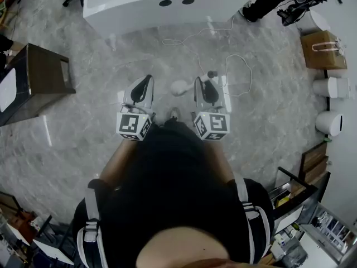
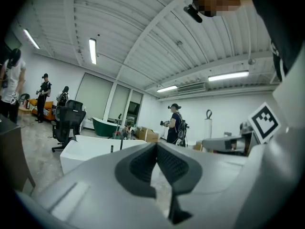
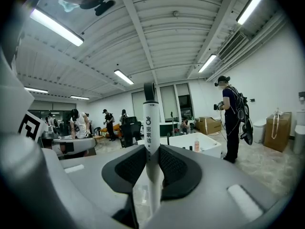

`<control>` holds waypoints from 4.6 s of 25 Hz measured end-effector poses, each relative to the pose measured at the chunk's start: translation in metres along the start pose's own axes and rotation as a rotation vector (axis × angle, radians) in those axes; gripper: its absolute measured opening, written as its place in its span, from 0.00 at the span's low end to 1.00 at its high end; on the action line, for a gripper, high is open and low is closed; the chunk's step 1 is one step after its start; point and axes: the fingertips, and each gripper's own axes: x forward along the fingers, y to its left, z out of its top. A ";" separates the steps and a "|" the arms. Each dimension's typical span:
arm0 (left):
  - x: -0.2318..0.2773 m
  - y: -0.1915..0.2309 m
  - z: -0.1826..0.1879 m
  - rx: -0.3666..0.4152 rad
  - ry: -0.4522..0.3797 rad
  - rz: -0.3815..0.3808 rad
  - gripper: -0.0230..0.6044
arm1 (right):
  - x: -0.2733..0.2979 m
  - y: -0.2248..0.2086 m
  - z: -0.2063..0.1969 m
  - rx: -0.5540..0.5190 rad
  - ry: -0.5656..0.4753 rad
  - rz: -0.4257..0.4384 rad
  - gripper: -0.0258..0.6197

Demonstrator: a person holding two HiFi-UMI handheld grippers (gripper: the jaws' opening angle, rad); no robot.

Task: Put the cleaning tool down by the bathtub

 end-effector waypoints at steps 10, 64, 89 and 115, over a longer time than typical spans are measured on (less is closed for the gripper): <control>0.025 -0.035 -0.007 -0.003 -0.002 0.023 0.05 | -0.005 -0.041 0.003 0.032 -0.022 0.037 0.18; 0.322 0.173 0.033 0.002 0.013 -0.060 0.05 | 0.338 -0.111 0.046 -0.036 0.006 -0.099 0.18; 0.483 0.228 -0.081 -0.024 0.098 0.048 0.05 | 0.507 -0.186 -0.036 -0.045 0.099 -0.011 0.18; 0.540 0.259 -0.225 -0.082 0.186 0.091 0.05 | 0.596 -0.237 -0.196 -0.057 0.208 0.010 0.17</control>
